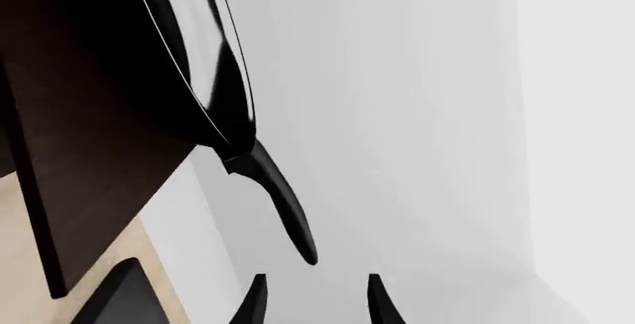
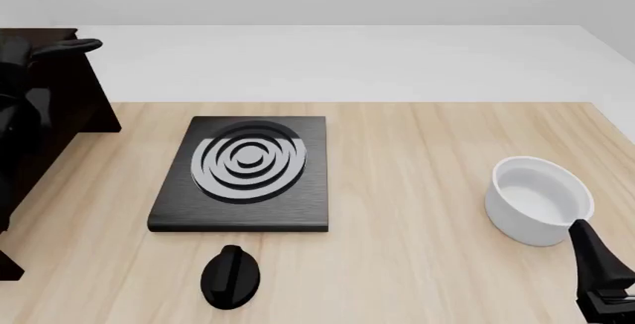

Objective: Put the frying pan on the cabinet shelf.

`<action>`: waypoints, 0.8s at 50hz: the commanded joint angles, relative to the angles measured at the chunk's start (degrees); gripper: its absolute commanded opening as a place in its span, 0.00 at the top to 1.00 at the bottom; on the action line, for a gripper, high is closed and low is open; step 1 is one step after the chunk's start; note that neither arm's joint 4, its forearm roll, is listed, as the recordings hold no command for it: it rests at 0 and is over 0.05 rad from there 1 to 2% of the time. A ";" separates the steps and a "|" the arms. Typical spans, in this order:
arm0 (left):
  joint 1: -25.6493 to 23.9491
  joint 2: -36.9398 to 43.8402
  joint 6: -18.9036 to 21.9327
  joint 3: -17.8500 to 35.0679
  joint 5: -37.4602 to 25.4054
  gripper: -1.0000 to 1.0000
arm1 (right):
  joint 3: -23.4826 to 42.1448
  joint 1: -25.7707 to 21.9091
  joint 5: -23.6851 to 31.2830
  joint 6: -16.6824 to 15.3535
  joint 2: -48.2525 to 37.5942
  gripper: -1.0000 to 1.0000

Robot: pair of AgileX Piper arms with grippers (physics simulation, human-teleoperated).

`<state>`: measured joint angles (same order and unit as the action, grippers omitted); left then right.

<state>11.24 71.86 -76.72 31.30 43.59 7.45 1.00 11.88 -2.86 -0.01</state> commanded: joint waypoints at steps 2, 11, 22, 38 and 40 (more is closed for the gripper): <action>-2.29 -5.12 1.44 -4.34 -1.24 0.00 | 0.00 -0.14 -0.08 -0.07 0.00 0.00; -4.08 -14.89 11.96 -2.61 -13.96 0.00 | -0.08 -0.09 0.42 0.50 0.00 0.00; -6.69 -18.31 24.18 2.02 -26.96 0.00 | 0.00 0.44 0.18 0.20 0.00 0.00; -9.99 -19.04 39.70 6.14 -38.53 0.00 | 0.06 0.72 -0.11 -0.01 0.00 0.00; -9.21 -18.34 45.01 8.02 -41.21 0.00 | 0.06 0.68 -0.14 -0.06 0.00 0.00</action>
<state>3.07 54.19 -44.37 35.64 11.03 7.51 1.62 11.77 -2.78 0.00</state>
